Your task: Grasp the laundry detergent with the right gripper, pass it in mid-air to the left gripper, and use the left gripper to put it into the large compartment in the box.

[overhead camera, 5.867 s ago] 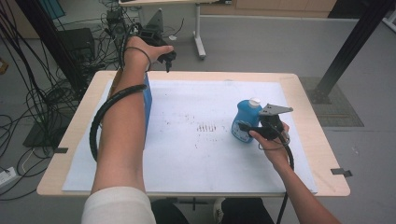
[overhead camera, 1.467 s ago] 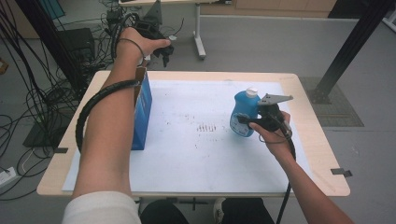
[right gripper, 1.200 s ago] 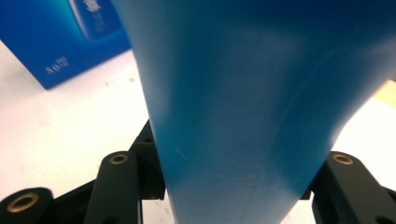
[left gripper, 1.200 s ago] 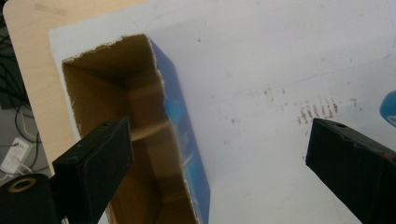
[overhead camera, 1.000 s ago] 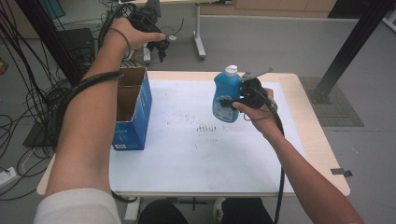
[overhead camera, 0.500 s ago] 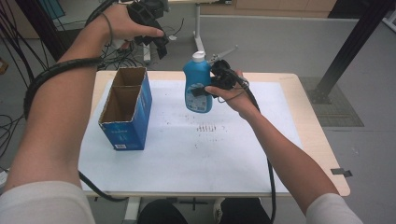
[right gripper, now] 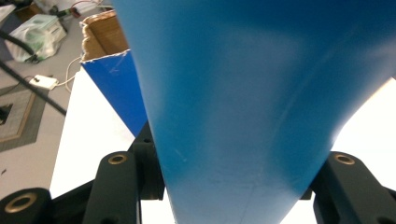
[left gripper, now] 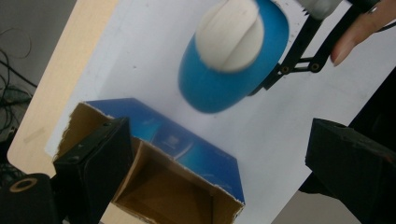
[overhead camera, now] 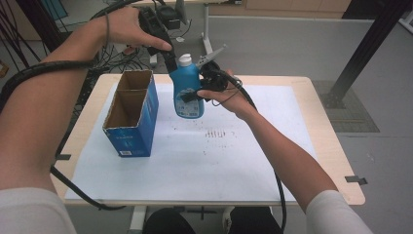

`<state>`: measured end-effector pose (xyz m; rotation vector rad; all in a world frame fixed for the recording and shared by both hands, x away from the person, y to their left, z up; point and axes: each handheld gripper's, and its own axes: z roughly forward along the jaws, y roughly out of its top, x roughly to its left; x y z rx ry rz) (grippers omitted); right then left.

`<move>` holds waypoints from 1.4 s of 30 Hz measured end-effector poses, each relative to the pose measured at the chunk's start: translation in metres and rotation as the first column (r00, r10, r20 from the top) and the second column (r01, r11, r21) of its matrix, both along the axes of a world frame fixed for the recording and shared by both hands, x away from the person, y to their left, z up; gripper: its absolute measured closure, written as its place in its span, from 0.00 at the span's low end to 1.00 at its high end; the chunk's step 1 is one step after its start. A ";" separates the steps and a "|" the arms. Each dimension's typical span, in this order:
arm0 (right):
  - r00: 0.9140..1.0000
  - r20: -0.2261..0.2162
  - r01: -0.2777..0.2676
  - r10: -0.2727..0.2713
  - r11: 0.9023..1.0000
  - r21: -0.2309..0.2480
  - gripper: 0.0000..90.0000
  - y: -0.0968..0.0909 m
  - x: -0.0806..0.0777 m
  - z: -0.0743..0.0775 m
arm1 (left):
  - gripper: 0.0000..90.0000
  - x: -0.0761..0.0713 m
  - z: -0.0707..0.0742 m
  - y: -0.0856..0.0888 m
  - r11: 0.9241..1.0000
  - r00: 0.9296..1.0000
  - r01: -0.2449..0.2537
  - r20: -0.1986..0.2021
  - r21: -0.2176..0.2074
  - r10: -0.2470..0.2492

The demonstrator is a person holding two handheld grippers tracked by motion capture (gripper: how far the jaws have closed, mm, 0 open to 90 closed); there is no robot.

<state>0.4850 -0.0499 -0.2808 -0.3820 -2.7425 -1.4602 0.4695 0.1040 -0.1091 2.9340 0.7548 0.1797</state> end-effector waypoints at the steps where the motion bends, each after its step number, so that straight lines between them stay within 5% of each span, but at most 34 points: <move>1: 1.000 0.001 -0.009 0.009 1.000 -0.001 0.50 0.002 -0.001 0.000 | 0.09 -0.001 -0.001 -0.001 1.000 1.000 0.014 -0.011 -0.004 -0.014; 15: 0.994 0.020 -0.104 0.104 0.994 0.017 0.50 0.014 -0.008 -0.002 | 0.10 -0.014 -0.019 -0.017 0.996 0.995 0.091 -0.042 0.006 -0.090; 42: 0.968 0.072 -0.243 0.239 0.969 0.050 0.50 0.011 -0.024 0.008 | 0.10 -0.014 -0.041 -0.033 0.989 0.981 0.144 -0.137 0.028 -0.138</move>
